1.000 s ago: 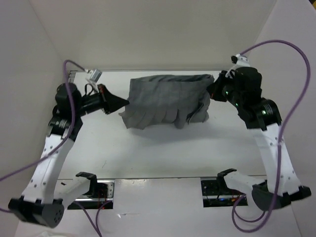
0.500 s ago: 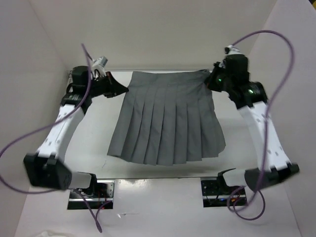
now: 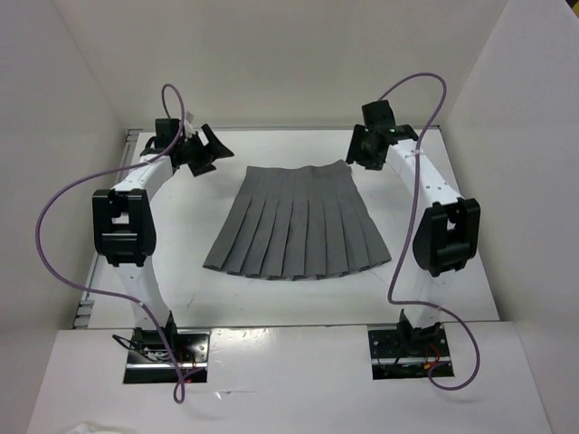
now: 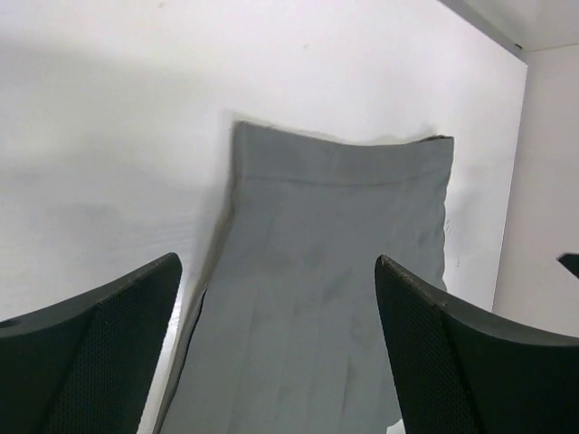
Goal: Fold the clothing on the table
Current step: Flatten the skirt out, then fold the skirt
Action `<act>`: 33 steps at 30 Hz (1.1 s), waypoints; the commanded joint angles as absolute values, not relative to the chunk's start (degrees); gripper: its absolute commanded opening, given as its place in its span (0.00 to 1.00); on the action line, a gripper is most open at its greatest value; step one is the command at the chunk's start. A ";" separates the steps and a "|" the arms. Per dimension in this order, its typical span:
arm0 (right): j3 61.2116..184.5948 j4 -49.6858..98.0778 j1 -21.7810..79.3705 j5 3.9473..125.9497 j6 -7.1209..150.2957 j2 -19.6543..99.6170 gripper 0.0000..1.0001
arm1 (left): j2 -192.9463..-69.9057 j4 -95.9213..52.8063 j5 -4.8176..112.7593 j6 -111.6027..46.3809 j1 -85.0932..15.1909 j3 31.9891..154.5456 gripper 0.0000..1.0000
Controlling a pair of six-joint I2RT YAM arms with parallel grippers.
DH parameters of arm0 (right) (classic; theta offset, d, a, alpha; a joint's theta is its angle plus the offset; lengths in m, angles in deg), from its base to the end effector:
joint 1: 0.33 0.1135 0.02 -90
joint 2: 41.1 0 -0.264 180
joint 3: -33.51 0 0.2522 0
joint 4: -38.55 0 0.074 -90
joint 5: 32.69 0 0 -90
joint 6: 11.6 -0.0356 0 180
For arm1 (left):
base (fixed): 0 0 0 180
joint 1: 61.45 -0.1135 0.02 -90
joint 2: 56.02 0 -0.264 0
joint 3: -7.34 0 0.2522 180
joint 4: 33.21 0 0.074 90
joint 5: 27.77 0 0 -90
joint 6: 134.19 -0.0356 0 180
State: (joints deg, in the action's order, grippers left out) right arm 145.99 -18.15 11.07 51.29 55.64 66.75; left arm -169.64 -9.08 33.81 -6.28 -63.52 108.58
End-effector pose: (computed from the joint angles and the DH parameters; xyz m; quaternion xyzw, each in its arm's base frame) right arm 0.4120 0.0793 0.2989 0.1105 0.9381 0.0479 0.3248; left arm 0.4571 -0.0004 0.2387 -0.1921 0.8513 -0.3428 0.3476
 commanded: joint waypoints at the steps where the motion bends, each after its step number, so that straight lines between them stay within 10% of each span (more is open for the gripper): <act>1: 146.24 -16.87 15.57 48.42 55.55 59.63 0.59 | -170.27 -12.77 34.11 -7.80 -61.98 111.18 0.94; 11: 148.61 -19.85 21.64 54.76 53.53 66.92 0.58 | -184.67 -8.03 34.11 -18.25 -60.22 125.76 0.92; 17: 151.15 -21.53 21.03 51.07 54.58 66.92 0.58 | -190.66 -6.36 32.27 -19.67 -60.22 131.13 0.65; 33: 154.50 -22.24 14.01 53.70 55.11 70.78 0.58 | -200.77 -5.13 22.34 -15.10 -57.24 134.30 0.48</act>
State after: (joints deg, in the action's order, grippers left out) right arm 151.47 -22.04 15.26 53.17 54.28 69.51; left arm -197.38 -5.67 24.89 -15.42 -59.21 132.95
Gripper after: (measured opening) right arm 0.581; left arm 0.481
